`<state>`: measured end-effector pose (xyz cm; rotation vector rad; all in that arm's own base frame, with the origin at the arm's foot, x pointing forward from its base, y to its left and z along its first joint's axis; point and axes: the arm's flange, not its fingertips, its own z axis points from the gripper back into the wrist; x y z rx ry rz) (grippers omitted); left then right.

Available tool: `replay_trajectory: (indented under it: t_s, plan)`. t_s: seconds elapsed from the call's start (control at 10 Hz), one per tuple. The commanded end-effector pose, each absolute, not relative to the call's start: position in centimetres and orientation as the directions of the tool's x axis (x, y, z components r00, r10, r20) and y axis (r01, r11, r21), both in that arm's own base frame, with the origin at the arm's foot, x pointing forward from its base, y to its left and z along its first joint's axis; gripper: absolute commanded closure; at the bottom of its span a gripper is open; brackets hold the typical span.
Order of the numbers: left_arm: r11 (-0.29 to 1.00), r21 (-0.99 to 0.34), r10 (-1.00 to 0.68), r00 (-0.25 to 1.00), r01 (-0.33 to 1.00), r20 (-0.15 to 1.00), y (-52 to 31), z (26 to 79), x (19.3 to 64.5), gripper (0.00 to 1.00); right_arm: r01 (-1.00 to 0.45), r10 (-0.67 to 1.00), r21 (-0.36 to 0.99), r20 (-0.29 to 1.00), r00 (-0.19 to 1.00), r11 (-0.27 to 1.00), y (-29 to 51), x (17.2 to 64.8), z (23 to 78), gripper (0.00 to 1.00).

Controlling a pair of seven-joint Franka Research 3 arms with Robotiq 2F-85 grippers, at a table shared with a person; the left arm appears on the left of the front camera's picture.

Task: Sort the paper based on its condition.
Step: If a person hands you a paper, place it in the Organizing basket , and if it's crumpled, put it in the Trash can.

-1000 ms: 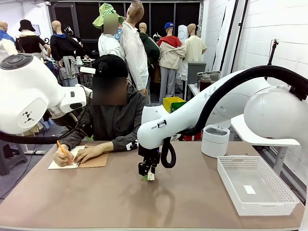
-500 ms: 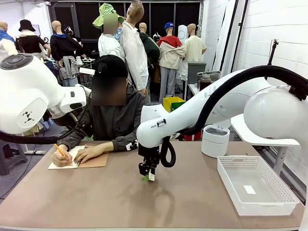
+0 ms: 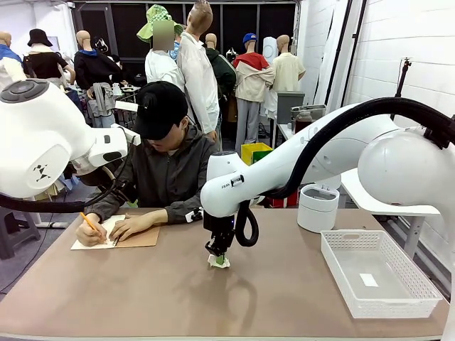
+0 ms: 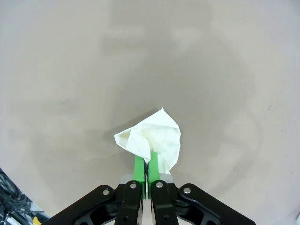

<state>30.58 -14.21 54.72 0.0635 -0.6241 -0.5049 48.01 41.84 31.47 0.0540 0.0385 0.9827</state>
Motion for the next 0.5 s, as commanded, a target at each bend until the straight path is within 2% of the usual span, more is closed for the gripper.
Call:
replay_trajectory:
  t_s: [0.0,0.2,0.4]
  plan:
    - [0.872,0.211,-0.481,0.692,0.443,0.538,-14.1,54.7,30.6,0.0,-0.827,0.828,0.042,-0.037,0.559,0.56,42.3,48.2,31.6,0.96]
    - [0.872,0.211,-0.481,0.692,0.443,0.538,-14.1,54.7,30.6,0.0,-0.818,0.818,0.028,-0.016,0.575,0.575,41.7,48.1,33.6,0.96]
    - [0.872,0.211,-0.481,0.692,0.443,0.538,-14.1,54.7,30.6,0.0,-0.805,0.806,-0.031,0.014,0.592,0.592,39.8,47.9,38.0,0.96]
